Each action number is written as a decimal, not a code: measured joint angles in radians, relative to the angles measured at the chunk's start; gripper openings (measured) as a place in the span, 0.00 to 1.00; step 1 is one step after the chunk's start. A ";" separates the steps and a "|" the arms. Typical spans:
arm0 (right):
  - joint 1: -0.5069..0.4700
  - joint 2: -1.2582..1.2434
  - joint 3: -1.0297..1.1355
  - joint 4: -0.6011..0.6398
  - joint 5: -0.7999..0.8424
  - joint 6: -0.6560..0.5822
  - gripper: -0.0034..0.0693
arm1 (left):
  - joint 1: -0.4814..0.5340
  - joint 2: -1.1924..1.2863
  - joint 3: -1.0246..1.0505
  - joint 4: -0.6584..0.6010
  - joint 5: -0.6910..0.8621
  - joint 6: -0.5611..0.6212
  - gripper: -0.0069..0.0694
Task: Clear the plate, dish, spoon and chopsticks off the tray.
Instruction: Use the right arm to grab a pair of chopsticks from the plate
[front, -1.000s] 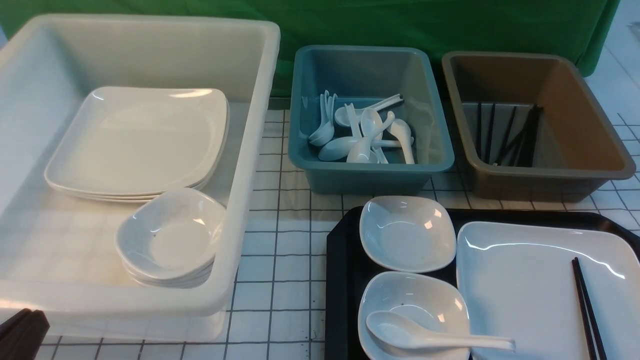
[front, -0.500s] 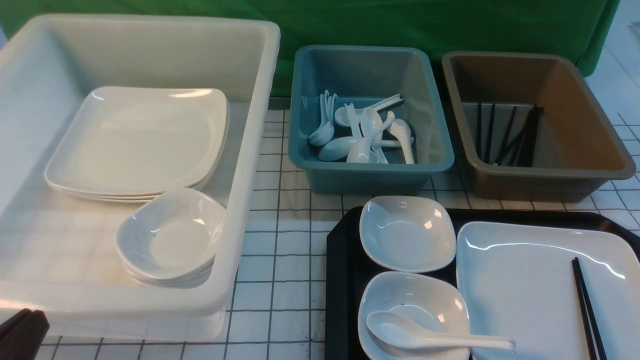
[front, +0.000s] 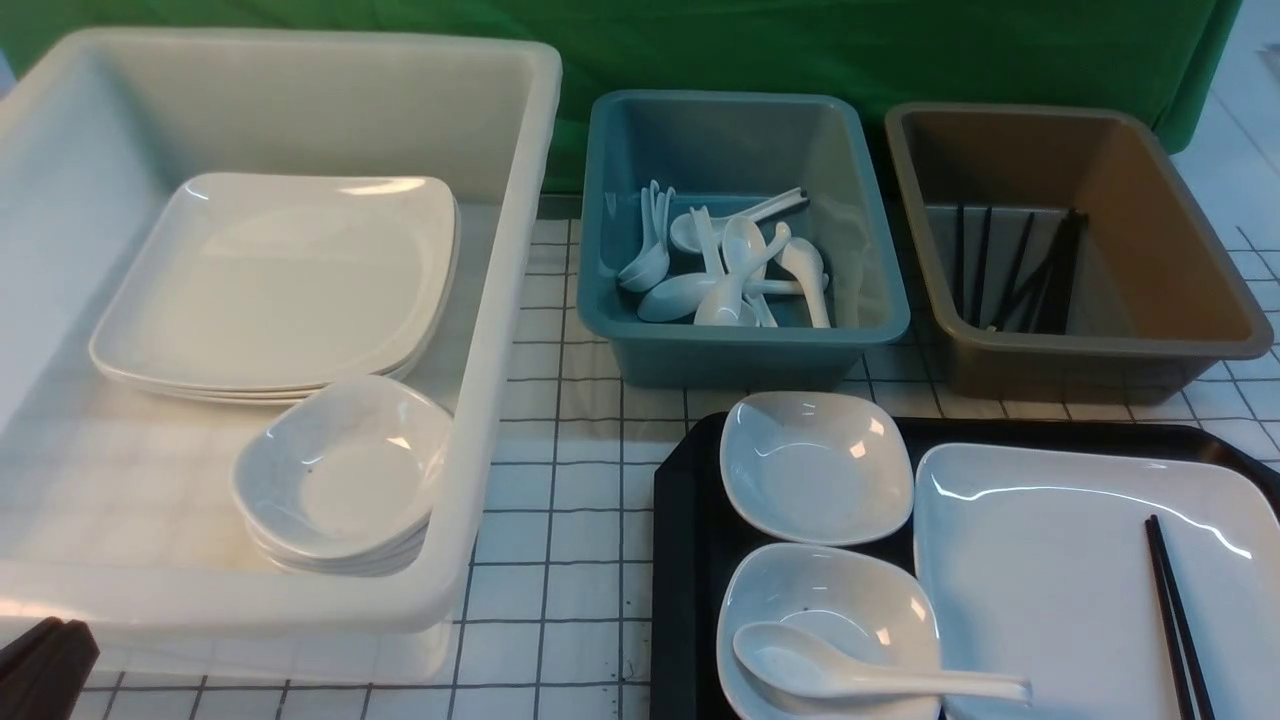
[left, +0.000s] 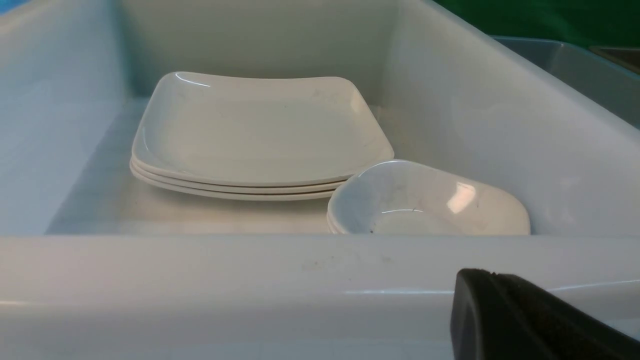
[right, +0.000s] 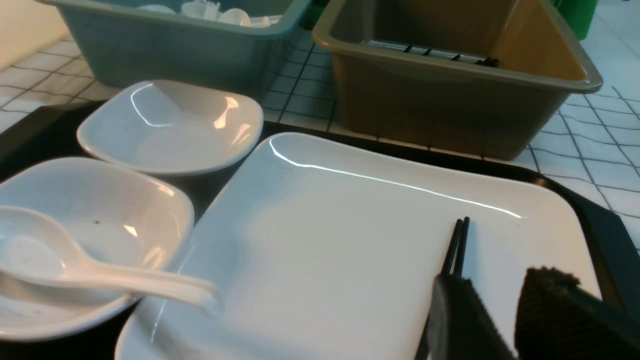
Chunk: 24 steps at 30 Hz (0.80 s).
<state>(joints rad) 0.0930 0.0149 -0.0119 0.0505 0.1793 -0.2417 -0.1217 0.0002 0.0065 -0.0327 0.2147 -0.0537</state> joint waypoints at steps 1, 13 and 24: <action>0.000 0.000 0.000 0.000 -0.001 0.000 0.38 | 0.000 0.000 0.000 0.000 0.000 0.000 0.10; 0.000 0.000 0.004 0.084 -0.027 0.401 0.38 | 0.000 0.000 0.000 0.000 0.000 -0.001 0.10; 0.000 0.000 0.008 0.140 -0.075 0.894 0.36 | 0.000 0.000 0.000 0.000 0.000 -0.002 0.10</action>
<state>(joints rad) 0.0930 0.0149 -0.0034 0.1910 0.1044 0.6527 -0.1217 0.0002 0.0065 -0.0327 0.2147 -0.0555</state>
